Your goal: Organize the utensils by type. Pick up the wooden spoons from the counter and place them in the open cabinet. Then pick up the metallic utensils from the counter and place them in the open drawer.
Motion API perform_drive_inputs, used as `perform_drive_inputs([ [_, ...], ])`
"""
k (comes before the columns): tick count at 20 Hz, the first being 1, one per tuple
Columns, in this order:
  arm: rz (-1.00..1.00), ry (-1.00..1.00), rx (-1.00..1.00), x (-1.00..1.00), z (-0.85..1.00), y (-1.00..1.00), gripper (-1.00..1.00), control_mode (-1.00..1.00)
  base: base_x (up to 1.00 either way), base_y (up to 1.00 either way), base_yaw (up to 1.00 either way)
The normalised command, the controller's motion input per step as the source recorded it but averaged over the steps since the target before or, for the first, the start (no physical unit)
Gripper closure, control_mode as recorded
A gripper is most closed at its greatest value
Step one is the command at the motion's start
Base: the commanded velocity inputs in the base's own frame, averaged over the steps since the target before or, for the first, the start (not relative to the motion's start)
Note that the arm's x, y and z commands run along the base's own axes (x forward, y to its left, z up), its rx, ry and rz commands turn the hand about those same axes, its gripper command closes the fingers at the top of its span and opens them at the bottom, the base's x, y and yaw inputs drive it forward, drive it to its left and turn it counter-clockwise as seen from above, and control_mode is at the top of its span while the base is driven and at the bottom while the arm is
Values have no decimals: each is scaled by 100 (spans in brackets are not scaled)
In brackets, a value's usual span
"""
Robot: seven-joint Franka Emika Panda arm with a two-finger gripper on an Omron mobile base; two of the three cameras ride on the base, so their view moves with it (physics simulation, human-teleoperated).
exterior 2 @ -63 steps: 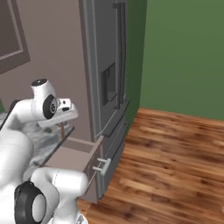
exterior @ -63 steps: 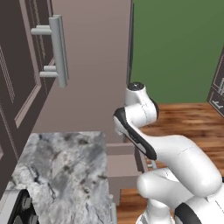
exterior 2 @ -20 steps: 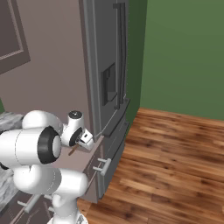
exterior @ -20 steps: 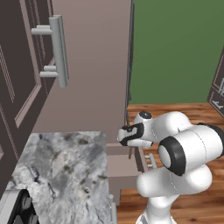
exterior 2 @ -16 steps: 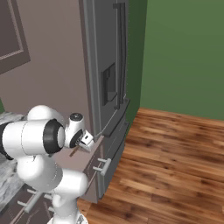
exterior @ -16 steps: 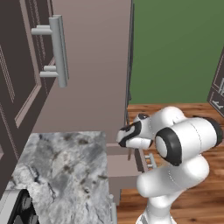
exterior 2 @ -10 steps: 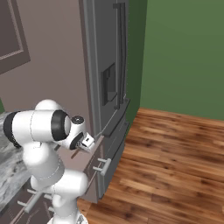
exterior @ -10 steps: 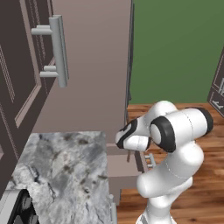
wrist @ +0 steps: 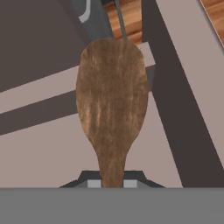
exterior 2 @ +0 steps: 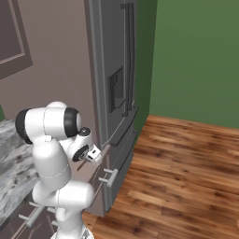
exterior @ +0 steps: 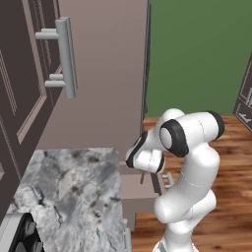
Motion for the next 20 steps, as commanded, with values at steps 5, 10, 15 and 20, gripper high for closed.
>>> perform_drive_inputs([
  [5,0,0,0,5,-39,0,100,-100,0,0,0],
  [10,0,0,0,1,-44,-4,100,-100,0,0,0],
  [15,0,0,-3,-2,-53,-21,100,-100,0,0,0],
  [20,0,0,-4,-11,-55,-31,100,-100,0,0,0],
])
